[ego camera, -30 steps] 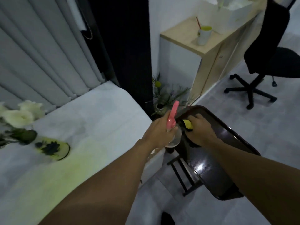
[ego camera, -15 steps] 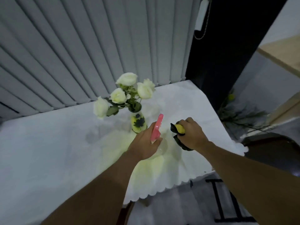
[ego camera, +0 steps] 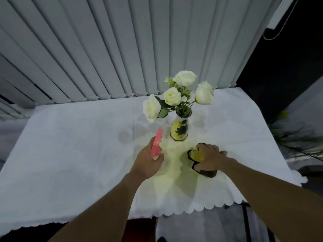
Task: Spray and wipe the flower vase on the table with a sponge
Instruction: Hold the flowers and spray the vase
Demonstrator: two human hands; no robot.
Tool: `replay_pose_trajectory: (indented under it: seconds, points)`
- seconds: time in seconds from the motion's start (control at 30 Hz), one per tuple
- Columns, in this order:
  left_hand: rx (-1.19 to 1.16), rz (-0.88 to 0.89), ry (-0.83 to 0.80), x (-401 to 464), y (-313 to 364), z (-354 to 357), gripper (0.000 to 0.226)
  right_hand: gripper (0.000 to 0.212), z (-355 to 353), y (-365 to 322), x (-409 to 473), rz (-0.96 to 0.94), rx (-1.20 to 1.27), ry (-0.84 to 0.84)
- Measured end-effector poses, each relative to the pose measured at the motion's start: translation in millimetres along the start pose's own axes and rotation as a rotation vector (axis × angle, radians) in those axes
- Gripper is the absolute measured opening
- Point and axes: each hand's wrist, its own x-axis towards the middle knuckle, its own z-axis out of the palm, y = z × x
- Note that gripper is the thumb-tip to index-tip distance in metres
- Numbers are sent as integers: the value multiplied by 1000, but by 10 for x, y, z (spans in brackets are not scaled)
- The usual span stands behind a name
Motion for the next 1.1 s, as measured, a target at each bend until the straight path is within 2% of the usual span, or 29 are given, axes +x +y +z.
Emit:
replay_pose_trajectory:
  seconds: [0.03, 0.1, 0.17, 0.23, 0.3, 0.43, 0.5, 0.73, 0.87, 0.93, 1.1]
  points:
    - [-34, 0, -1, 23, 16, 10, 80, 96, -59, -60, -46, 7, 14, 64]
    - [-99, -27, 35, 86, 53, 50, 80, 95, -215, -203, -93, -18, 198, 241]
    - [-134, -55, 81, 127, 109, 112, 57, 98, -399, -342, -56, -74, 439, 348]
    - [-156, -68, 141, 181, 139, 180, 23, 103, -550, -459, 75, -143, 573, 331]
    - [-171, -75, 182, 256, 147, 211, 10, 97, -633, -558, 180, -217, 679, 311]
    - [-217, -95, 61, 406, 169, 190, 29, 56, -708, -734, 205, -323, 874, 344]
    - [-257, -108, 33, 452, 197, 175, 36, 44, -716, -777, 211, -319, 931, 356]
    - [-332, -162, -9, 605, 222, 208, 42, 61, -789, -846, 307, -282, 874, 429]
    - [-397, -173, 22, 696, 284, 149, 41, 44, -872, -945, 271, -286, 898, 300]
    - [-411, -186, 14, 732, 313, 125, 40, 42, -871, -943, 285, -299, 888, 265]
    - [-446, -221, -23, 749, 306, 146, 40, 48, -826, -936, 300, -347, 919, 331]
